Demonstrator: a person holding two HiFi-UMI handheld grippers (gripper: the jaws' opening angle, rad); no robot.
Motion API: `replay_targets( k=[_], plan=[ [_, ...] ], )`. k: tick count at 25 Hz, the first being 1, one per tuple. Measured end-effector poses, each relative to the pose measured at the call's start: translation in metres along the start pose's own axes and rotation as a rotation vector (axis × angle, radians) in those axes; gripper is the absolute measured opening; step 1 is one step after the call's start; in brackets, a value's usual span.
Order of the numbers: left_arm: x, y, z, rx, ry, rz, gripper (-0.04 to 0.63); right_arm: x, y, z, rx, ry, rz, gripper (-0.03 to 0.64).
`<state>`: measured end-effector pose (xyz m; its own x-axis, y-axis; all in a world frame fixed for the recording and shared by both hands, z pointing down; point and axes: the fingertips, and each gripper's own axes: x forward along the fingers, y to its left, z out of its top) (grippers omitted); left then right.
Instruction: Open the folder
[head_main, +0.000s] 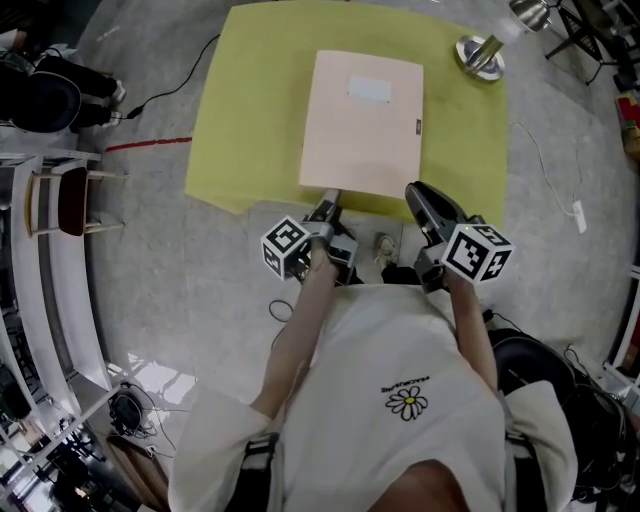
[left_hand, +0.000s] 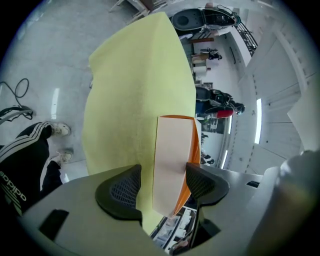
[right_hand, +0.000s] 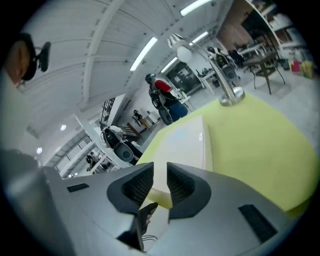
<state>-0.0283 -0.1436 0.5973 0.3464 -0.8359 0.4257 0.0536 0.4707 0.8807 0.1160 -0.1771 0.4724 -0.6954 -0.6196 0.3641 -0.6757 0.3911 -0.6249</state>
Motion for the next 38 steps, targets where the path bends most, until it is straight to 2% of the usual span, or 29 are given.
replay_targets(
  k=[2,4,8,13,17,21,24,26,30,35,38],
  plan=[
    [0.0,0.001,0.001,0.004,0.001,0.002,0.293,-0.003,-0.014,-0.012,0.118,0.027,0.012,0.087],
    [0.001,0.001,0.001,0.005,0.009,0.003,0.293,-0.006,-0.028,-0.024,0.209,0.048,-0.006,0.103],
    [0.0,0.002,0.004,0.011,0.009,0.003,0.291,-0.006,-0.046,-0.045,0.342,0.083,-0.036,0.112],
    [-0.004,0.0,0.002,0.018,0.015,0.01,0.29,-0.005,-0.059,-0.059,0.457,0.128,-0.027,0.117],
    [-0.005,-0.001,0.0,0.029,0.018,0.01,0.29,0.002,-0.061,-0.067,0.581,0.127,0.017,0.117],
    [-0.005,-0.002,0.002,0.035,0.019,0.013,0.288,0.01,-0.063,-0.072,0.64,0.126,0.034,0.113],
    [-0.004,0.0,0.003,0.04,0.02,0.015,0.288,0.013,-0.066,-0.074,0.642,0.13,0.031,0.084],
    [-0.003,-0.001,0.001,0.043,0.019,0.017,0.288,0.012,-0.069,-0.075,0.683,0.126,0.033,0.065],
    [0.0,0.003,0.001,0.056,0.019,0.021,0.288,0.012,-0.073,-0.076,0.775,0.083,0.086,0.029],
    [-0.004,0.0,0.002,0.075,0.025,0.024,0.288,0.009,-0.063,-0.067,0.846,0.031,0.15,0.017],
    [-0.006,0.0,0.003,0.077,0.023,0.029,0.288,0.006,-0.055,-0.06,0.823,0.009,0.171,0.012]
  ],
)
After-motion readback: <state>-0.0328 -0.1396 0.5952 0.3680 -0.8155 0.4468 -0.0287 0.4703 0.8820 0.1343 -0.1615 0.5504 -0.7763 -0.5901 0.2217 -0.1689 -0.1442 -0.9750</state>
